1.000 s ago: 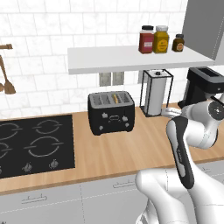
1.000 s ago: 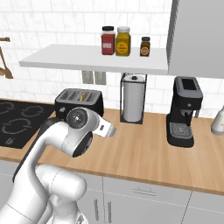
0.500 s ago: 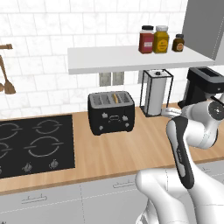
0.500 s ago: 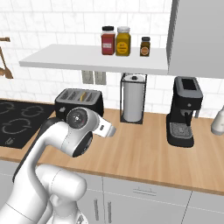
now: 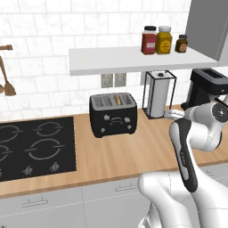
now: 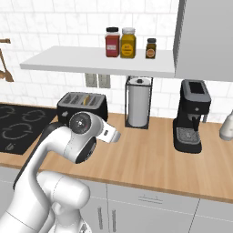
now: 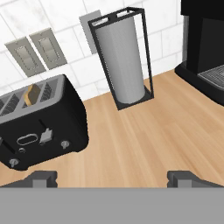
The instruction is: Start the toaster. Once the lever pops up, take the bread to the plate on the dining counter.
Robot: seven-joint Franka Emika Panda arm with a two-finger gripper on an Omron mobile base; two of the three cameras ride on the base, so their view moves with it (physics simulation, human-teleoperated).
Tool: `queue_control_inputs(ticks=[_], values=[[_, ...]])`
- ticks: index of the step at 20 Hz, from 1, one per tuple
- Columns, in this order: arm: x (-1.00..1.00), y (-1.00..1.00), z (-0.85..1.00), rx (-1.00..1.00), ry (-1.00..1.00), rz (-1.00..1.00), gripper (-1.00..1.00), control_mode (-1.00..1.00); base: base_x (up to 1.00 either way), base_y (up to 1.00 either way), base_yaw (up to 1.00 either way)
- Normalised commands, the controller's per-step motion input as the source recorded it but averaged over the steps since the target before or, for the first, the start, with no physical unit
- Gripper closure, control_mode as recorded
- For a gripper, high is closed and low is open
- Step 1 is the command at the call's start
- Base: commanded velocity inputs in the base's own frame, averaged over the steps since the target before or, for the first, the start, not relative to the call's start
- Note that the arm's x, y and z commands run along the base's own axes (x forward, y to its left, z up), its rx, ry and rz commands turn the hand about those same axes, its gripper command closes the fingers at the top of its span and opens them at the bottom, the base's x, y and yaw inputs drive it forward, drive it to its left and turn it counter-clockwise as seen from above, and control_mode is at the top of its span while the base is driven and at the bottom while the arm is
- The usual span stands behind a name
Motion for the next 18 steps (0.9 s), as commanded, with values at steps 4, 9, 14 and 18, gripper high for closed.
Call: queue_control_inputs(ticks=[4, 9, 14, 18], values=[[0.0, 0.0, 0.0, 0.0, 0.0, 0.0, -1.0, -1.0, 0.0, 0.0, 0.0], [0.0, 0.0, 0.0, 0.0, 0.0, 0.0, -1.0, -1.0, 0.0, 0.0, 0.0], [0.0, 0.0, 0.0, 0.0, 0.0, 0.0, -1.0, -1.0, 0.0, 0.0, 0.0], [0.0, 0.0, 0.0, 0.0, 0.0, 0.0, -1.0, -1.0, 0.0, 0.0, 0.0]])
